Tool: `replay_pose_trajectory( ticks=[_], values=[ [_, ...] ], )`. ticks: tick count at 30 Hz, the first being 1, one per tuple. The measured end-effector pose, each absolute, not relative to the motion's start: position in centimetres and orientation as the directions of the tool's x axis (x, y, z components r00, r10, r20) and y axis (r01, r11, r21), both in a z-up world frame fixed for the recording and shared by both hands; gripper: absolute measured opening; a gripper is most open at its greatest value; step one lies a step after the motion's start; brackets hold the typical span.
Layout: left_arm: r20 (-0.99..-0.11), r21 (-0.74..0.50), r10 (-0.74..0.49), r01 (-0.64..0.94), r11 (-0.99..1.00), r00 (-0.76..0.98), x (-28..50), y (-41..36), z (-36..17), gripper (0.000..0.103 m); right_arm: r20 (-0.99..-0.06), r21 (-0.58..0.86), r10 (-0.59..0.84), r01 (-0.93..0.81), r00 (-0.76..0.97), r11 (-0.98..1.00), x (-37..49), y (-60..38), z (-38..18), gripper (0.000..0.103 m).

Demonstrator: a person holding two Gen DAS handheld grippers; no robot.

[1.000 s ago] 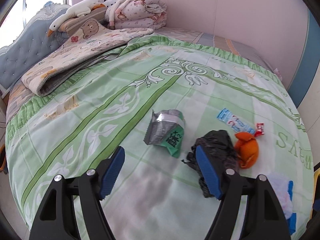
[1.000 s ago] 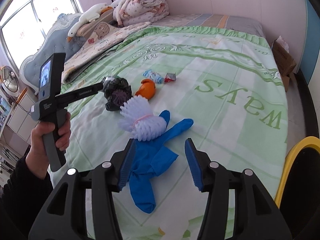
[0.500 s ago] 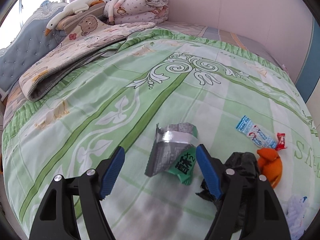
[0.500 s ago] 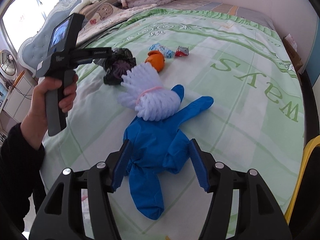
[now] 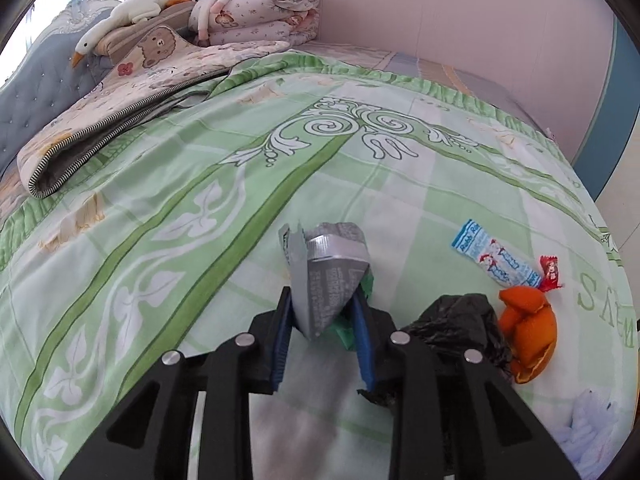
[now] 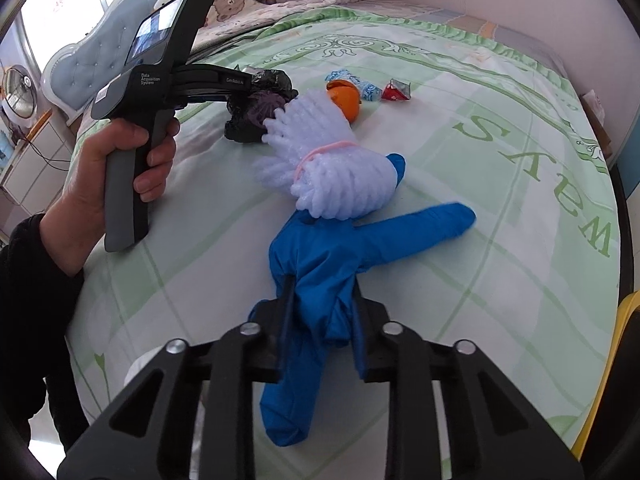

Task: Collect trash
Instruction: 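Grasp the blue glove with the right tool while the left tool grasps the grey wrapper, then carry the blue glove and grey wrapper over the bin with both tools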

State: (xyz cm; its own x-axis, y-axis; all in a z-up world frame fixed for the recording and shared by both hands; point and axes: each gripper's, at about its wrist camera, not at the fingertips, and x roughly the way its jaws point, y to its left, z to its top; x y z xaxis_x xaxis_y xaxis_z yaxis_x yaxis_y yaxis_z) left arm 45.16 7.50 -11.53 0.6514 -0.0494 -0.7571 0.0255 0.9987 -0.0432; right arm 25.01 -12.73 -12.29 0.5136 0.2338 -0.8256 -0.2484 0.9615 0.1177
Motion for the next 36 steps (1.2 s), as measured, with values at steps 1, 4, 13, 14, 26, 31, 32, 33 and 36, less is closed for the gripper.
replay_pose_trajectory(
  ticks=[1,4,13,14,26,31,32,33,36],
  values=[
    [-0.755,-0.042,-0.046,0.022,0.999,0.654,45.1,7.6,-11.4,0.026,-0.823,0.126,0.243,-0.252,0.513,0.96,25.0,-12.8,-12.1,0.016],
    [-0.754,-0.062,-0.057,0.015,0.998,0.654,44.9,7.9,-10.9,0.025,-0.821,0.166,0.276,-0.252,0.5,0.953,24.9,-13.1,-11.7,0.014],
    [-0.723,-0.068,-0.05,0.001,0.998,0.689,43.1,9.1,-7.9,0.025,-0.792,0.155,0.271,-0.249,0.547,0.956,23.2,-13.8,-9.1,0.013],
    [-0.72,-0.068,-0.048,-0.002,0.998,0.692,42.8,9.3,-7.5,0.025,-0.788,0.155,0.268,-0.243,0.554,0.957,23.0,-14.0,-8.7,0.013],
    [-0.69,-0.066,-0.033,-0.017,0.998,0.723,39.5,10.1,-3.9,0.025,-0.735,0.17,0.265,-0.209,0.624,0.963,20.6,-16.2,-4.7,0.013],
    [-0.687,-0.081,-0.052,-0.006,0.997,0.725,38.0,9.6,-3.2,0.025,-0.708,0.175,0.262,-0.197,0.656,0.965,19.4,-17.4,-3.0,0.013],
    [-0.686,-0.082,-0.055,-0.002,0.997,0.726,37.7,9.4,-3.1,0.025,-0.703,0.175,0.261,-0.196,0.661,0.965,19.1,-17.6,-2.6,0.013],
    [-0.684,-0.082,-0.058,0.003,0.997,0.727,37.4,9.2,-2.9,0.025,-0.696,0.173,0.258,-0.191,0.67,0.966,18.9,-17.9,-2.2,0.013],
    [-0.68,-0.077,-0.069,0.023,0.997,0.73,36.5,8.1,-2.4,0.025,-0.677,0.17,0.25,-0.183,0.692,0.968,18.1,-18.6,-1.1,0.013]
  ],
)
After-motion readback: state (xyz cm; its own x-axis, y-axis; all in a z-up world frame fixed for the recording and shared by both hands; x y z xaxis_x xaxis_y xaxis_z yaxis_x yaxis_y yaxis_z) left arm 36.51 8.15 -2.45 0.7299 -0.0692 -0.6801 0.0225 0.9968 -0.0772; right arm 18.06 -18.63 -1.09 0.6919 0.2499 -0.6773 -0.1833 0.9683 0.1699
